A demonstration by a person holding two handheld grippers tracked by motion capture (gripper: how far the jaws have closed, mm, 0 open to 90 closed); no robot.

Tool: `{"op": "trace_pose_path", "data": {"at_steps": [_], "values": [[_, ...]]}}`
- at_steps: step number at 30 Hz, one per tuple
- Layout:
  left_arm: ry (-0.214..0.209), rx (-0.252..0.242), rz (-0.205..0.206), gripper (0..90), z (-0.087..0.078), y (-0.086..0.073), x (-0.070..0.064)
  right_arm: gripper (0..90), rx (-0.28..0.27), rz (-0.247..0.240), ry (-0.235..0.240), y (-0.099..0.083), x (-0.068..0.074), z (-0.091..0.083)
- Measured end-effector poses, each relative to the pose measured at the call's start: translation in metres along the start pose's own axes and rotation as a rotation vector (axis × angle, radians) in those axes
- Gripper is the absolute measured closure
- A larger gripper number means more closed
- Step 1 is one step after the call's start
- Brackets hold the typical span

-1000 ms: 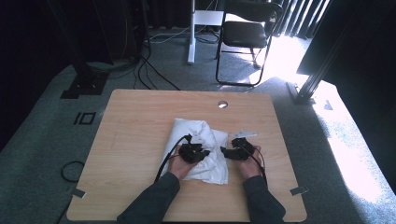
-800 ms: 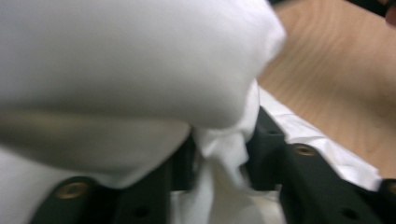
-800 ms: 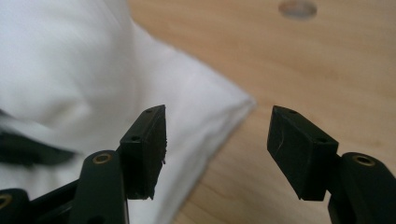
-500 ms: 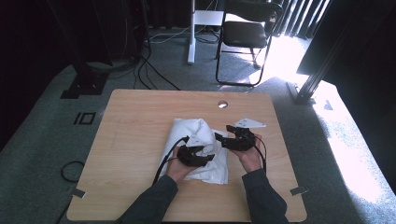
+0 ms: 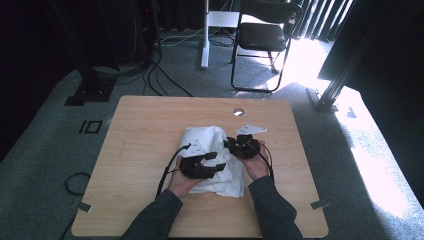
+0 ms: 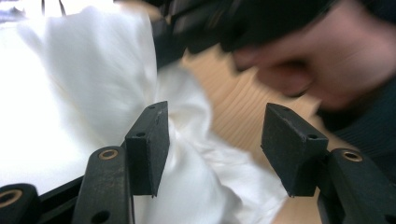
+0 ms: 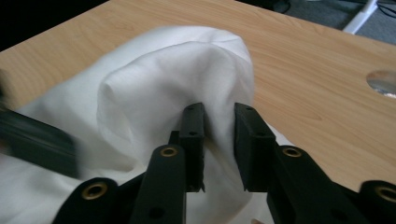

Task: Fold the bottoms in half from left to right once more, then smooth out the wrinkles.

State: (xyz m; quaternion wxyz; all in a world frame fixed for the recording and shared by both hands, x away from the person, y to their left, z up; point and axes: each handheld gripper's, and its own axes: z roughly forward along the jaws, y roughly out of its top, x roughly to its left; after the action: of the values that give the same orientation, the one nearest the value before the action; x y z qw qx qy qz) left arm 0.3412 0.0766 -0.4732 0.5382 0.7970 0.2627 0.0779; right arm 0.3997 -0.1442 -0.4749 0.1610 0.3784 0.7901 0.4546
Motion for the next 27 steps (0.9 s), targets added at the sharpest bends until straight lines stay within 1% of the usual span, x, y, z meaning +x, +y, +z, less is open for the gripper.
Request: {"op": "trace_pose_path", "data": {"at_steps": [1, 2, 3, 4, 5, 6, 7, 8, 9, 10, 11, 12, 14, 17, 20, 22, 23, 25, 26, 27], "values": [[-0.010, -0.032, -0.003, 43.3, -0.009, 0.003, 0.001, 75.3, 0.005, 0.019, -0.003, -0.003, -0.003, 0.001], [-0.008, -0.067, -0.012, 43.4, -0.020, 0.007, 0.005, 75.1, 0.009, 0.031, -0.008, -0.005, -0.006, 0.001], [0.014, -0.080, -0.012, 43.4, -0.027, 0.009, 0.008, 74.1, 0.011, 0.042, -0.011, -0.008, -0.009, 0.001], [0.053, -0.089, -0.015, 44.0, -0.033, 0.012, 0.013, 73.6, 0.011, 0.049, -0.010, -0.010, -0.011, 0.001], [0.085, -0.082, -0.021, 45.6, -0.037, 0.013, 0.019, 73.0, 0.015, 0.059, -0.011, -0.011, -0.013, 0.000], [0.143, -0.074, -0.042, 46.6, -0.042, 0.013, 0.029, 72.8, 0.017, 0.058, -0.015, -0.012, -0.014, 0.000], [0.163, -0.071, -0.059, 48.4, -0.044, 0.013, 0.037, 72.5, 0.019, 0.063, -0.018, -0.013, -0.016, 0.000], [0.184, -0.062, -0.090, 49.7, -0.046, 0.010, 0.049, 71.9, 0.019, 0.063, -0.018, -0.014, -0.017, -0.001], [0.201, -0.048, -0.106, 50.3, -0.045, 0.009, 0.055, 71.5, 0.018, 0.065, -0.020, -0.015, -0.018, -0.001], [0.214, -0.017, -0.128, 50.8, -0.043, 0.005, 0.065, 71.5, 0.020, 0.068, -0.021, -0.015, -0.019, -0.001], [0.215, 0.007, -0.142, 51.6, -0.041, 0.002, 0.071, 71.3, 0.021, 0.070, -0.020, -0.016, -0.020, -0.001], [0.222, 0.026, -0.145, 51.6, -0.038, -0.001, 0.075, 70.9, 0.021, 0.070, -0.021, -0.016, -0.021, -0.001], [0.218, 0.049, -0.152, 51.6, -0.031, -0.006, 0.078, 70.7, 0.023, 0.073, -0.021, -0.017, -0.022, -0.001], [0.208, 0.056, -0.139, 51.6, -0.025, -0.008, 0.077, 69.8, 0.025, 0.075, -0.021, -0.019, -0.023, -0.001], [0.209, 0.062, -0.134, 51.6, -0.019, -0.009, 0.075, 67.6, 0.030, 0.072, -0.025, -0.020, -0.024, -0.002], [0.214, 0.070, -0.130, 51.5, -0.015, -0.010, 0.075, 60.7, 0.027, 0.076, -0.030, -0.021, -0.025, -0.004], [0.216, 0.073, -0.128, 51.4, -0.013, -0.010, 0.075, 55.8, 0.024, 0.080, -0.041, -0.021, -0.025, -0.007], [0.222, 0.077, -0.125, 50.9, -0.010, -0.011, 0.074, 50.5, 0.008, 0.079, -0.052, -0.020, -0.026, -0.014], [0.227, 0.088, -0.114, 50.6, -0.008, -0.011, 0.073, 48.7, 0.002, 0.075, -0.061, -0.019, -0.025, -0.017], [0.227, 0.088, -0.114, 50.6, -0.008, -0.011, 0.073, 48.7, 0.002, 0.075, -0.061, -0.019, -0.025, -0.017]]}}
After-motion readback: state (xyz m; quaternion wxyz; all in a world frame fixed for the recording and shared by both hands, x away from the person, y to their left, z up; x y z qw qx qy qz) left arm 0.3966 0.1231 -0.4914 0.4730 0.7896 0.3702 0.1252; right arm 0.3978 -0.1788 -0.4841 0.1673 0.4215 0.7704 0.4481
